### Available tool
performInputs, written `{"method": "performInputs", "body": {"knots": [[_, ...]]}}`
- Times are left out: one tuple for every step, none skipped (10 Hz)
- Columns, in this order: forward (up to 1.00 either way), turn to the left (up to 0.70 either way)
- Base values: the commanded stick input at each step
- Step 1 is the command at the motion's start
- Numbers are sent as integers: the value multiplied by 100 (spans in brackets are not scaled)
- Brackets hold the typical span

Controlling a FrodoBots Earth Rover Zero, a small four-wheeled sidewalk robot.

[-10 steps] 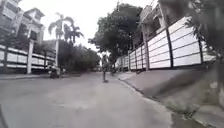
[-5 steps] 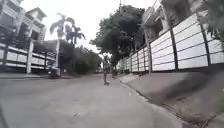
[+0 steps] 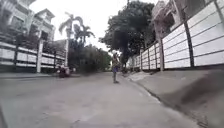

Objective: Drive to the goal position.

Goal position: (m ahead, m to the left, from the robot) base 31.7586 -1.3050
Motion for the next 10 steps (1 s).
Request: {"method": "performInputs", "body": {"knots": [[50, 0], [50, 0], [50, 0], [50, 0], [50, 0], [50, 0], [50, 0], [50, 0], [50, 0], [50, 0]]}}
